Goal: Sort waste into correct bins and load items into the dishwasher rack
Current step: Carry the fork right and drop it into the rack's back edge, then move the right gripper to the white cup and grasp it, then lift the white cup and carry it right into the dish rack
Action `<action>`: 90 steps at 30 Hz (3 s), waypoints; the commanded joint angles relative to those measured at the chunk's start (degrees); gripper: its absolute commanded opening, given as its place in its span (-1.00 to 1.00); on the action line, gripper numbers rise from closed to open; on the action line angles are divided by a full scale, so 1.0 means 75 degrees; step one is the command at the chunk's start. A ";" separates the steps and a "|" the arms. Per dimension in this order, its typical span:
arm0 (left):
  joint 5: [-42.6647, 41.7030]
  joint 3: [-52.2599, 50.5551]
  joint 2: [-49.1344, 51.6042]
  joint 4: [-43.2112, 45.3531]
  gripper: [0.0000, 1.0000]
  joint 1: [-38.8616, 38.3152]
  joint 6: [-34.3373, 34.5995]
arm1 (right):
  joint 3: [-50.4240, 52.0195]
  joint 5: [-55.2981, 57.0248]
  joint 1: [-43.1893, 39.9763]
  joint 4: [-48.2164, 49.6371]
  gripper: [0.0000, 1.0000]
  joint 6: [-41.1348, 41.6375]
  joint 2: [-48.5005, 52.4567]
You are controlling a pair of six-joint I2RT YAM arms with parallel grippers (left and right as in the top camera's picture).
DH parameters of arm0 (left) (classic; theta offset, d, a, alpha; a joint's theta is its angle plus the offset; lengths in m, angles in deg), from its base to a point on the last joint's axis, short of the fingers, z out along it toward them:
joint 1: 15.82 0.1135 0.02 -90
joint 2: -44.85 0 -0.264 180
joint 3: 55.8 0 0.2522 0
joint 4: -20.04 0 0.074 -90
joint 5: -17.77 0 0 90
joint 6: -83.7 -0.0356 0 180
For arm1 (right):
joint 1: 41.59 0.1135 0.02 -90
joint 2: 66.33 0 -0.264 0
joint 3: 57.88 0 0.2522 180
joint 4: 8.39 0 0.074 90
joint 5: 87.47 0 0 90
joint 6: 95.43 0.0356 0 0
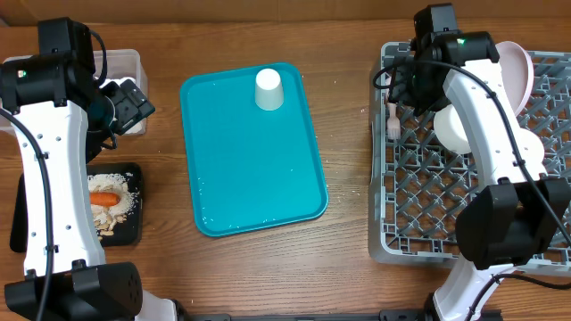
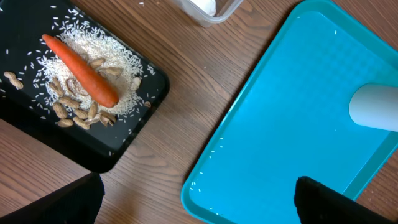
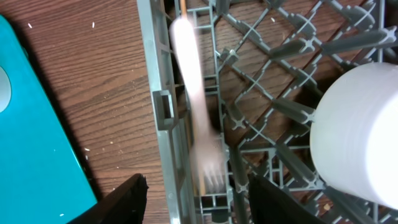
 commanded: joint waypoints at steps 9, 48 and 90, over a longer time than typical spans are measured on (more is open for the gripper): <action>-0.0035 0.0067 -0.0017 0.0012 1.00 0.0038 0.0146 | 0.0003 -0.1437 0.0230 0.0143 0.15 0.0003 -0.0137; -0.0032 0.0067 -0.0017 0.0012 1.00 0.0038 0.0146 | 0.0009 0.0463 0.3491 0.6843 1.00 0.0149 0.2734; -0.0032 0.0067 -0.0017 0.0012 1.00 0.0038 0.0146 | 0.0009 0.0420 0.3529 0.7041 0.37 -0.0254 0.3142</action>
